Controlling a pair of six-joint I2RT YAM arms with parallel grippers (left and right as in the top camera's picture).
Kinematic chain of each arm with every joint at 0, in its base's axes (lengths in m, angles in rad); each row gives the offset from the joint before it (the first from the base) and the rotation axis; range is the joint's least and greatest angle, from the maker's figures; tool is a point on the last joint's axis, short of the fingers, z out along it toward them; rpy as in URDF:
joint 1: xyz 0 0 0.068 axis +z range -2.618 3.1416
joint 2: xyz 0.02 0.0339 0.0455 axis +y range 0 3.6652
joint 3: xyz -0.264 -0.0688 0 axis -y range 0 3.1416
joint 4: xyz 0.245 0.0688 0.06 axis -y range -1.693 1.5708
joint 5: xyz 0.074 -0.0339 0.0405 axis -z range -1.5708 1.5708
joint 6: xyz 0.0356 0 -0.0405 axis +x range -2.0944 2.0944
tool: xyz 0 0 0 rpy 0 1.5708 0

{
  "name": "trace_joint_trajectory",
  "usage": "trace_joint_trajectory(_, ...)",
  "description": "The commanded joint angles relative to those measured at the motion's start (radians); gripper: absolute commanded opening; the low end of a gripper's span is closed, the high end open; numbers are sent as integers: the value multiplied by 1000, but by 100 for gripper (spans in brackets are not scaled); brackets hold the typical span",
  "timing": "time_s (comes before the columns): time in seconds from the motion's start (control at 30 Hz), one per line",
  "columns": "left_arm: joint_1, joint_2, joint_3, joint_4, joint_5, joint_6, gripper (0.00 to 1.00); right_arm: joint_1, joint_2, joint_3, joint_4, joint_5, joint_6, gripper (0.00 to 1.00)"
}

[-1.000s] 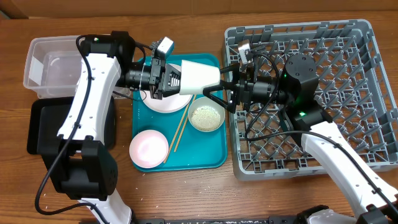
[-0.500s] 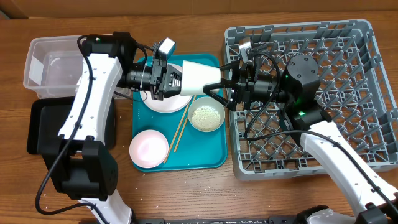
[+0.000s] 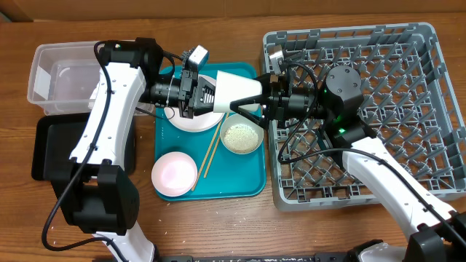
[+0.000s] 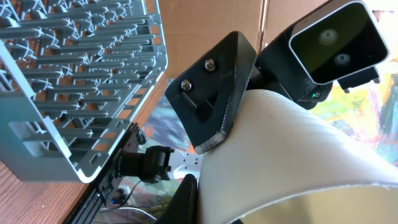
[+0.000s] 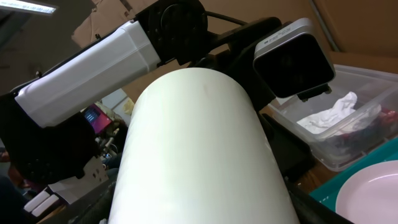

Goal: Sort waste into correct bins and load items into the dishwasher
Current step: 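Lift the cup toward the right gripper and grasp it with right, then release left gripper and place the cup upside down in the rack with right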

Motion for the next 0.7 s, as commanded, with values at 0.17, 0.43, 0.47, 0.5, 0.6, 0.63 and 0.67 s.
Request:
trace_joint_trajectory(0.17, -13, -2, 20, -37, -17, 23, 4, -9, 0, 20, 42, -20, 8, 77)
trace_joint_trajectory(0.43, -13, -2, 20, -51, -23, 23, 4, -46, 0, 20, 46, -60, 8, 78)
trace_joint_trajectory(0.47, -13, -2, 20, -51, -23, 23, 4, -46, 0, 20, 45, -64, 7, 77)
trace_joint_trajectory(0.5, -12, -2, 20, -50, -23, 23, 4, -46, 0, 20, 46, -70, 7, 75)
trace_joint_trajectory(0.6, -12, -2, 20, -49, -23, 23, 4, -46, 0, 20, 45, -80, 7, 66)
trace_joint_trajectory(0.63, -12, -2, 20, -49, -23, 23, 4, -45, 0, 20, 45, -86, 7, 63)
trace_joint_trajectory(0.67, -12, -2, 20, -46, -23, 23, 5, -44, 0, 20, 45, -90, 7, 59)
